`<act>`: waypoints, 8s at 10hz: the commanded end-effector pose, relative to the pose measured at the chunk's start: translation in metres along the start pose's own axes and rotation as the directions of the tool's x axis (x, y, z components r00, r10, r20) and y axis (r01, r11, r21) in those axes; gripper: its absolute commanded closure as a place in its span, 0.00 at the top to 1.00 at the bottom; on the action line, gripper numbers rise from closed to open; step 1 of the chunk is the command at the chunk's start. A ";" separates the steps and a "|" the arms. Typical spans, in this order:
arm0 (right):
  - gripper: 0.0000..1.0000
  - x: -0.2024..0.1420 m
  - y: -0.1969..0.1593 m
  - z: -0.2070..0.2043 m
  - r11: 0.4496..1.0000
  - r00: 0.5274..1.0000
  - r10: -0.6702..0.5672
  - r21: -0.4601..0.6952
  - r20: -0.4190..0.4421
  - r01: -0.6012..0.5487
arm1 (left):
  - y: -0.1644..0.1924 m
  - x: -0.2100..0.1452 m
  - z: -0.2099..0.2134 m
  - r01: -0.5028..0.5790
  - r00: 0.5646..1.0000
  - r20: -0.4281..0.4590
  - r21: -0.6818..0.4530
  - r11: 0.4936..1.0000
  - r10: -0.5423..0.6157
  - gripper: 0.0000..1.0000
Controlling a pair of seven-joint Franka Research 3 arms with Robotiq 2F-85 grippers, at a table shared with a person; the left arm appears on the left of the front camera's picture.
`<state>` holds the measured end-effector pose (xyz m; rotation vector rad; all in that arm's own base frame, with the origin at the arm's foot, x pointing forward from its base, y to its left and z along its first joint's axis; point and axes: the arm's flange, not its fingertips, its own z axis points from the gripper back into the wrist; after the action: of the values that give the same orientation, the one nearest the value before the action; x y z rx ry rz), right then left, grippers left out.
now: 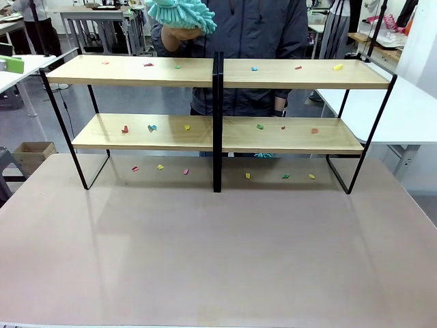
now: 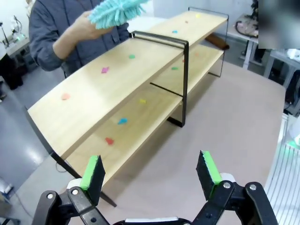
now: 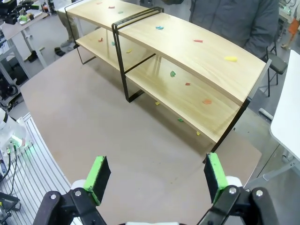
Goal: Clean the shelves.
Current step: Pick up the Duster when the human hands it over.
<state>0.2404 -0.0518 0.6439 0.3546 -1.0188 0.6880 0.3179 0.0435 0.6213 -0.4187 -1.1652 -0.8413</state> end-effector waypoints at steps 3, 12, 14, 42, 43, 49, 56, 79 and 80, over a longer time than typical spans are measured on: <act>1.00 -0.001 0.008 -0.001 1.000 1.000 0.016 0.021 0.000 -0.016 | 0.004 -0.002 -0.010 -0.002 1.000 0.015 -0.015 1.000 0.002 1.00; 1.00 0.005 0.009 0.008 1.000 0.999 0.025 0.003 0.020 -0.026 | 0.000 -0.002 -0.009 -0.030 1.000 0.001 -0.015 0.999 0.030 1.00; 1.00 0.005 0.009 0.008 1.000 0.999 0.025 0.003 0.020 -0.026 | 0.000 -0.002 -0.009 -0.030 1.000 0.001 -0.015 0.999 0.030 1.00; 1.00 0.005 0.009 0.008 1.000 0.999 0.025 0.003 0.020 -0.026 | 0.078 0.122 -0.237 -0.764 0.645 -0.655 -0.570 0.302 0.394 1.00; 1.00 0.005 0.009 0.008 1.000 0.999 0.025 0.003 0.020 -0.026 | 0.077 0.125 -0.240 -0.764 0.643 -0.644 -0.571 0.300 0.414 1.00; 1.00 0.005 0.009 0.008 1.000 0.999 0.025 0.003 0.020 -0.026 | 0.082 0.129 -0.263 -0.799 0.599 -0.639 -0.518 0.305 0.482 0.40; 1.00 0.005 0.009 0.008 1.000 0.999 0.025 0.003 0.020 -0.026 | 0.084 0.128 -0.262 -0.796 0.601 -0.611 -0.516 0.317 0.515 0.00; 1.00 0.005 0.009 0.008 1.000 0.999 0.025 0.003 0.020 -0.026 | 0.086 0.113 -0.184 -0.760 0.644 -0.682 -0.519 0.391 0.347 0.12; 1.00 0.005 0.009 0.008 1.000 0.999 0.025 0.003 0.020 -0.026 | 0.091 0.094 -0.150 -0.761 0.624 -0.714 -0.464 0.453 0.316 0.12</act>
<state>0.2308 -0.0485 0.6509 0.3517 -1.0421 0.7090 0.5165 -0.0680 0.6628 -1.2198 -0.0208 -0.6765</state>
